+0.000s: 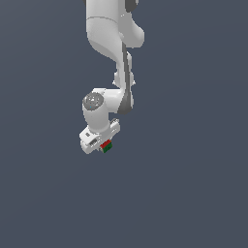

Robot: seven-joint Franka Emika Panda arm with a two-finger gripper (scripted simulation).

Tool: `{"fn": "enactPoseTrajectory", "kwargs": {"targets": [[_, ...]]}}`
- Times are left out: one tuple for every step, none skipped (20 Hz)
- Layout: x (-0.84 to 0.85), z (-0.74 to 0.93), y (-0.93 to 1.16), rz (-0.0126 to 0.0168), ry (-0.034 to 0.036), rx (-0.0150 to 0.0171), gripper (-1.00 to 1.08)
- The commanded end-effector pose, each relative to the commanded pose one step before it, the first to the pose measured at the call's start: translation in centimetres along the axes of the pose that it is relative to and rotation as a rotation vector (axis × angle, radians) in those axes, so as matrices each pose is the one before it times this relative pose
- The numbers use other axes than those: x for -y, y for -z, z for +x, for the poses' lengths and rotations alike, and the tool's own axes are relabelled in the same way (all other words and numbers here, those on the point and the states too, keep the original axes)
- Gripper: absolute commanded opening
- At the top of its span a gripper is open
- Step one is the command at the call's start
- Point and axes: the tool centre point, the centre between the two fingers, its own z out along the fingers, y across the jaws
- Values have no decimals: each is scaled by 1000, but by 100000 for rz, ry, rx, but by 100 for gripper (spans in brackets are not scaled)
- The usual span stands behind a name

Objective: Pick up the object and move it to a goal position.

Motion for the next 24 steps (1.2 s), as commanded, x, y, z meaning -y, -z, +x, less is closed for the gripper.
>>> {"fn": "enactPoseTrajectory", "kwargs": {"targets": [[-370, -122, 1308, -271, -34, -186, -100], [-143, -88, 607, 0, 0, 0, -100], [-157, -96, 667, 0, 0, 0, -100], [-171, -104, 725, 0, 0, 0, -100], [-171, -92, 773, 24, 41, -11, -100], [-197, -118, 835, 0, 0, 0, -100], [-210, -124, 888, 0, 0, 0, -100], [-223, -130, 939, 0, 0, 0, -100], [-235, -136, 988, 0, 0, 0, -100], [-236, -125, 1031, 39, 43, -38, -100], [-258, -146, 1081, 0, 0, 0, -100], [-266, -149, 1112, 0, 0, 0, -100], [-272, -151, 1133, 0, 0, 0, -100], [-276, -151, 1145, 0, 0, 0, -100], [-272, -140, 1134, 39, 34, -46, -100], [-275, -146, 1125, 0, 0, 0, -100], [-274, -143, 1113, 0, 0, 0, -100], [-273, -140, 1102, 0, 0, 0, -100], [-273, -138, 1091, 0, 0, 0, -100], [-272, -135, 1080, 0, 0, 0, -100], [-272, -133, 1069, 0, 0, 0, -100], [-272, -130, 1059, 0, 0, 0, -100], [-273, -127, 1048, 0, 0, 0, -100], [-273, -125, 1038, 0, 0, 0, -100]]}}
